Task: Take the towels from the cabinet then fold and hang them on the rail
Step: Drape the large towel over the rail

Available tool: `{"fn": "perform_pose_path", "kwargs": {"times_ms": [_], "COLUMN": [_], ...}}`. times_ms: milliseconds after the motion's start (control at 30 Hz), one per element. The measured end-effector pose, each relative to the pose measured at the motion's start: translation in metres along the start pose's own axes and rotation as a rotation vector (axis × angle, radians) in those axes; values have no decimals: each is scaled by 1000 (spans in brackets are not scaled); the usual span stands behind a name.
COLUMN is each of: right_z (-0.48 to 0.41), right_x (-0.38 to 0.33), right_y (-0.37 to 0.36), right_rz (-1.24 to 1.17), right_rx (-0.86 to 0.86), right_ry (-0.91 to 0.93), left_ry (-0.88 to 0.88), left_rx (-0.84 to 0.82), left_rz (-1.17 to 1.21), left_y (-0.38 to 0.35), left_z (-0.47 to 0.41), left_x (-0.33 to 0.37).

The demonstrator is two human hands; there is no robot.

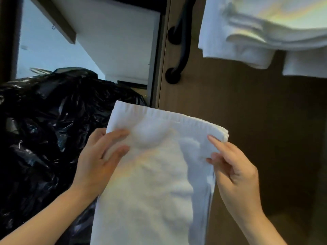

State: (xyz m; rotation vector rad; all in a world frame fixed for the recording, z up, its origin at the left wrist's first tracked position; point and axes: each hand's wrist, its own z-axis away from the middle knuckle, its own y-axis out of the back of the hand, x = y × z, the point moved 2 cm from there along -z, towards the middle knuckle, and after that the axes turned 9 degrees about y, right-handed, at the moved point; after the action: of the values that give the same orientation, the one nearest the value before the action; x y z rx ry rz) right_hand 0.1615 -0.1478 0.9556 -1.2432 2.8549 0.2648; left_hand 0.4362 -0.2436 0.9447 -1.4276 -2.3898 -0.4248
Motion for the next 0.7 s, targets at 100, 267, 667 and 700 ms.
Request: {"fn": "perform_pose_path", "kwargs": {"times_ms": [100,267,667,700], "right_z": [-15,-44,-132,-140], "right_x": [-22,-63,-135,-137], "right_y": [-10,-33,-61,-61], "right_rz": [217,538,859,873], "right_rx": [-107,-371,-513,-507], "right_ry": [40,33,64,74], "left_ry": [-33,-42,-101,-106], "left_rx": [-55,-219,-323,-295], "left_rz": [-35,-156,-246,-271], "left_y": [15,34,40,38], "left_z": [-26,-65,-139,-148], "left_x": [-12,-31,-49,-46]}}
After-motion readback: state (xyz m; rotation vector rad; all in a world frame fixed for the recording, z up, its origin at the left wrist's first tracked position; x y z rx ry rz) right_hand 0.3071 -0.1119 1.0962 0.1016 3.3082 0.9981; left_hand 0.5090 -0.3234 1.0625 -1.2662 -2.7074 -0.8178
